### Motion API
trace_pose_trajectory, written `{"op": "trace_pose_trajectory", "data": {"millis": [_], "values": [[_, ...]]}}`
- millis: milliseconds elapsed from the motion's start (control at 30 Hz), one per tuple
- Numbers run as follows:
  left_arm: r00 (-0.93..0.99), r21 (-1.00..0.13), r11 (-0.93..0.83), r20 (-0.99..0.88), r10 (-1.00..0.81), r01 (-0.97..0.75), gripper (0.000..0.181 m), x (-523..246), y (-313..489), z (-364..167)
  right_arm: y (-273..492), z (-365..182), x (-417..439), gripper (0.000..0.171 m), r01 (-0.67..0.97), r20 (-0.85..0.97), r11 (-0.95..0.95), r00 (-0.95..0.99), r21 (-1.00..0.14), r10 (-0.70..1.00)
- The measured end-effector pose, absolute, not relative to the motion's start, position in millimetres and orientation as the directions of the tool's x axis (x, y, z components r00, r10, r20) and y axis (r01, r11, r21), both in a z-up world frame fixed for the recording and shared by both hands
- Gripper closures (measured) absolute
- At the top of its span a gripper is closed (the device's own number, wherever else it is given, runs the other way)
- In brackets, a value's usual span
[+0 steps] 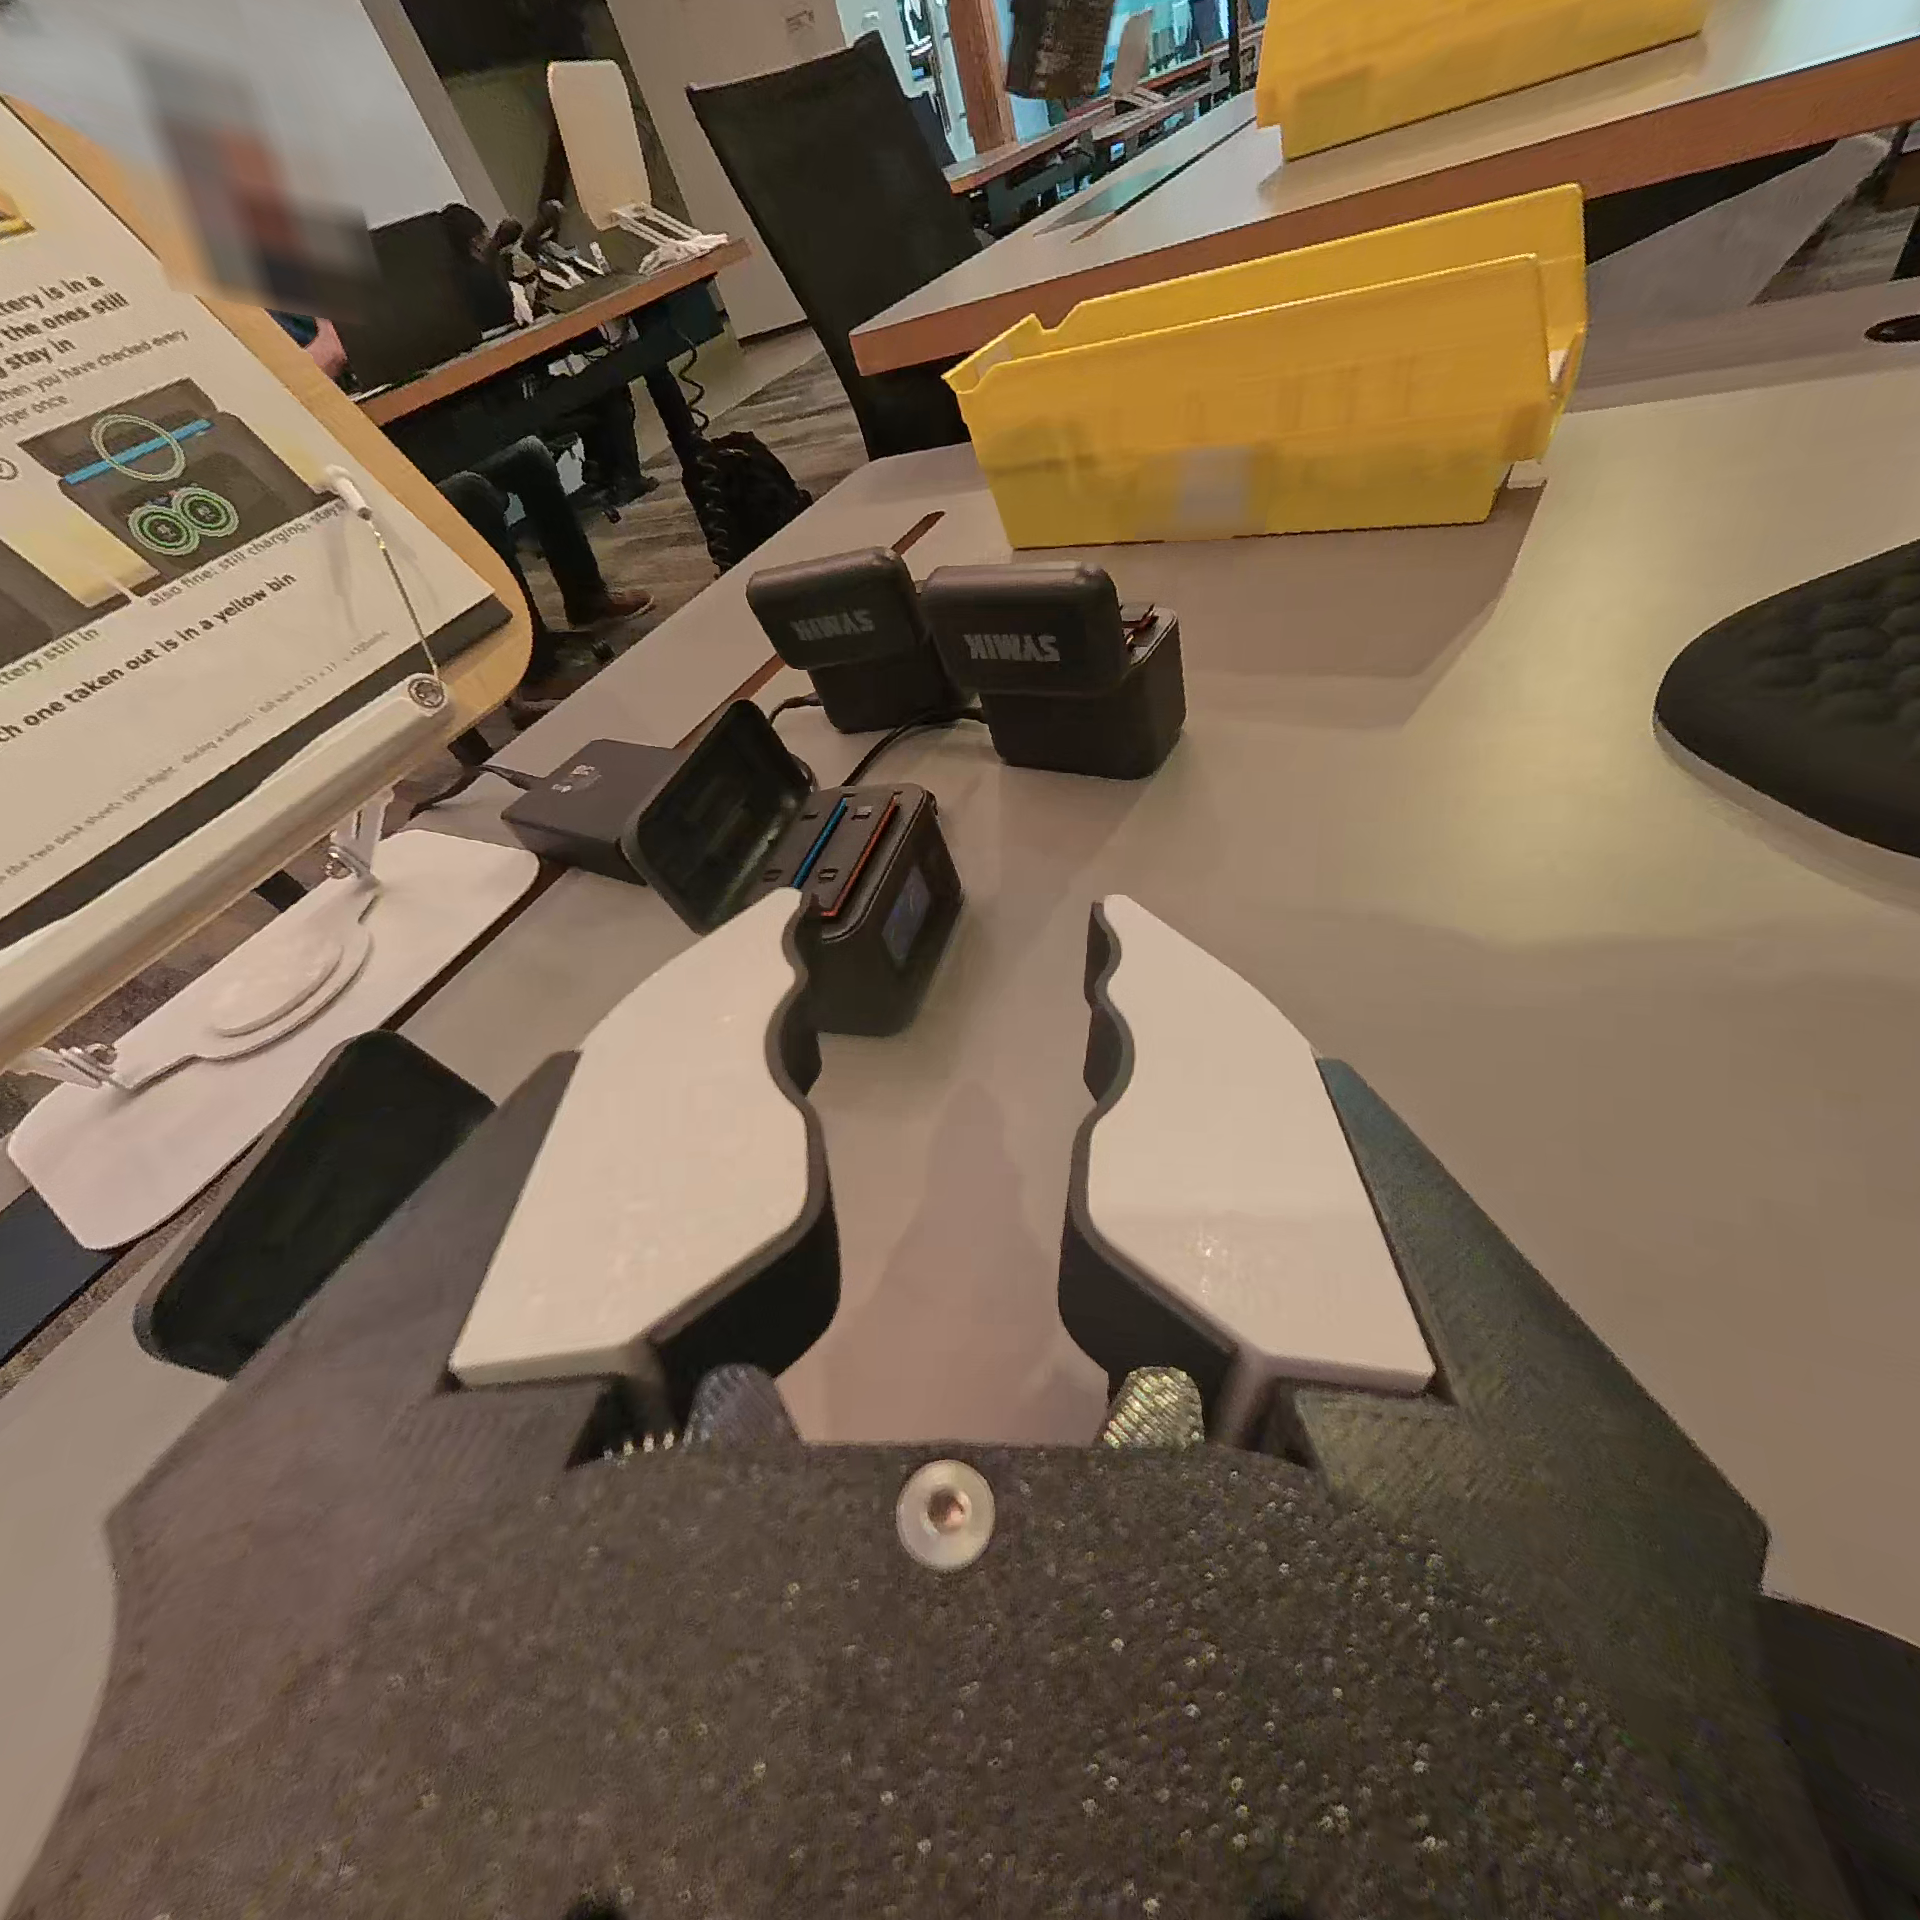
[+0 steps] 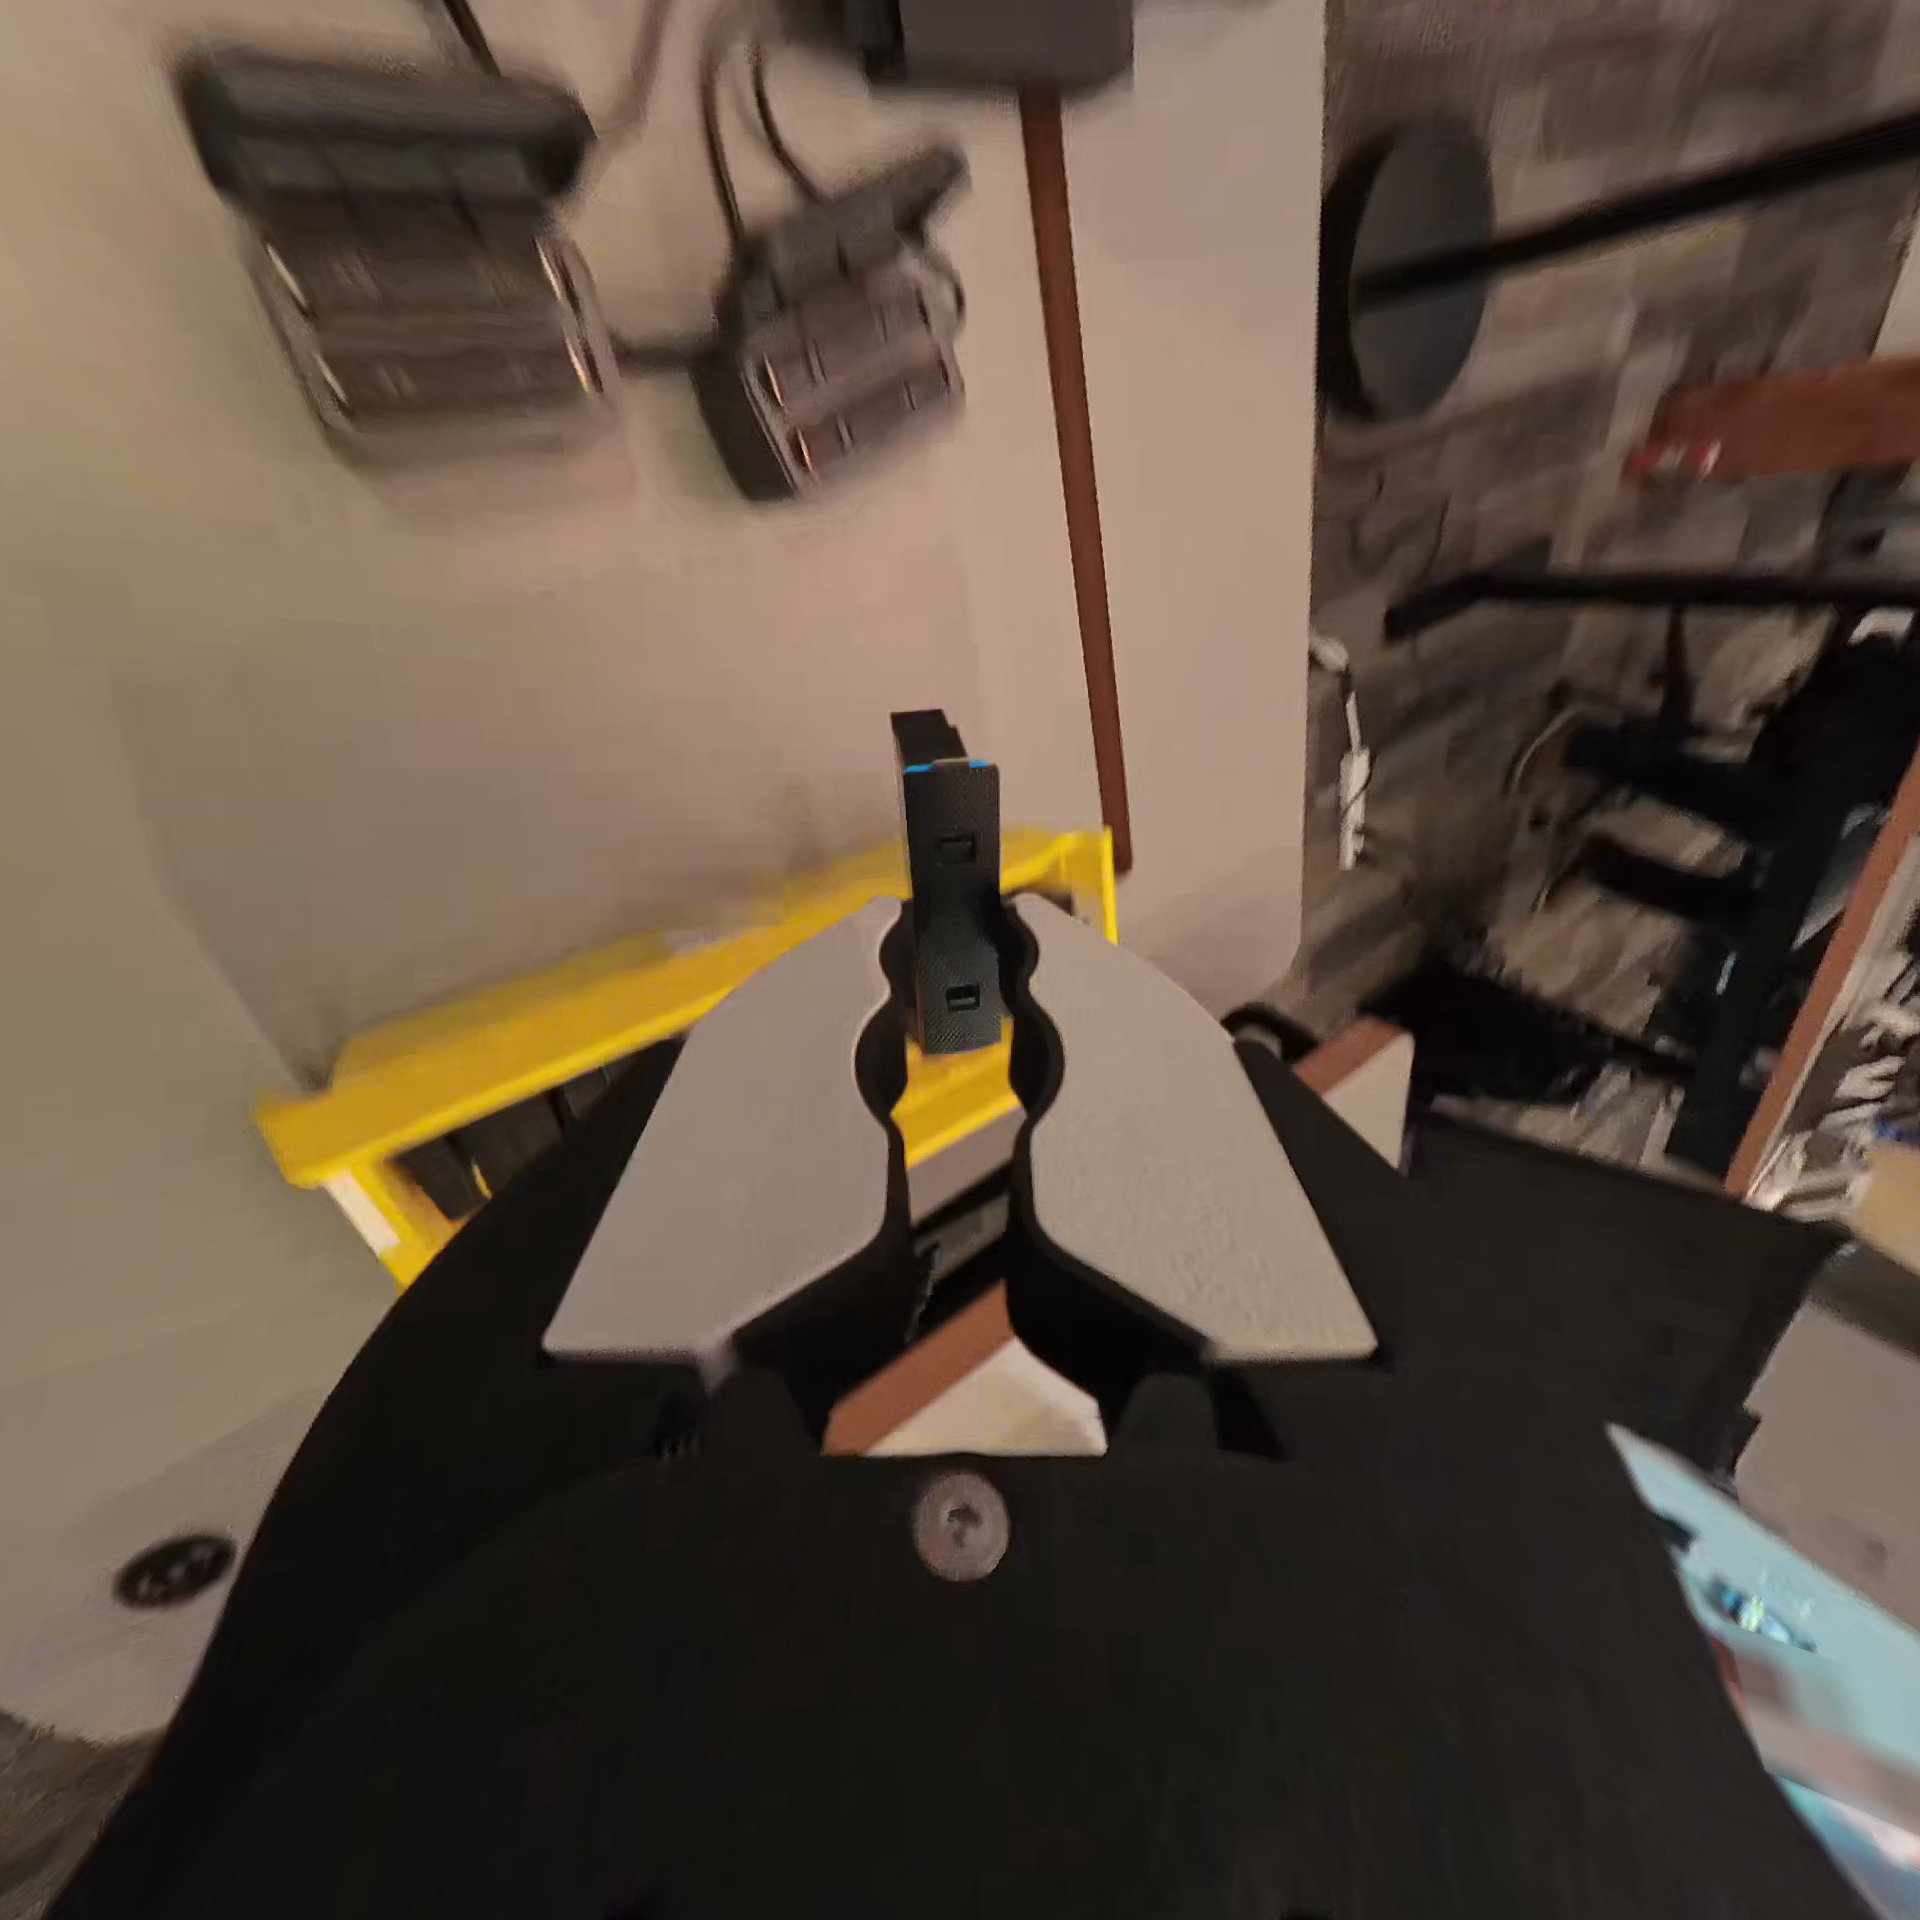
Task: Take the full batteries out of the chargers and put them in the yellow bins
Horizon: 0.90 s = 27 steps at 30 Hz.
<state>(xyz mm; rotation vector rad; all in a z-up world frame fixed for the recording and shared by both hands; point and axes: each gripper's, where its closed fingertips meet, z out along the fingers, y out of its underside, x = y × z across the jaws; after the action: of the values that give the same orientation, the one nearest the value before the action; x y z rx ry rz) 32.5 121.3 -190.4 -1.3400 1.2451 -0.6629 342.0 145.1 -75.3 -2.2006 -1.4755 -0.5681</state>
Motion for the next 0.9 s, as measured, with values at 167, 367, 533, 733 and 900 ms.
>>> {"op": "trace_pose_trajectory", "data": {"millis": [167,367,533,733,900], "values": [[0.284,-0.938,0.180,-0.267,-0.921,-0.298,0.136,32.6,123.8,-196.1,135.0,-116.1,421.8,0.157,0.894,0.472,-0.448,0.399,-0.010,0.786],[0.297,-0.937,0.160,-0.256,-0.920,-0.312,0.139,31.8,127.5,-202.6,134.8,-179.5,453.8,0.156,0.887,0.386,-0.459,0.408,0.047,0.828],[0.316,-0.939,0.136,-0.239,-0.918,-0.316,0.140,28.3,132.7,-207.2,145.0,-206.7,462.7,0.156,0.886,0.350,-0.460,0.415,0.054,0.840],[0.327,-0.940,0.115,-0.223,-0.918,-0.320,0.140,26.1,136.8,-212.1,155.6,-219.4,468.2,0.156,0.878,0.360,-0.475,0.424,0.062,0.831],[0.324,-0.937,0.109,-0.222,-0.920,-0.331,0.141,26.7,137.2,-216.3,160.7,-217.9,470.6,0.155,0.874,0.380,-0.483,0.430,0.050,0.819]]}}
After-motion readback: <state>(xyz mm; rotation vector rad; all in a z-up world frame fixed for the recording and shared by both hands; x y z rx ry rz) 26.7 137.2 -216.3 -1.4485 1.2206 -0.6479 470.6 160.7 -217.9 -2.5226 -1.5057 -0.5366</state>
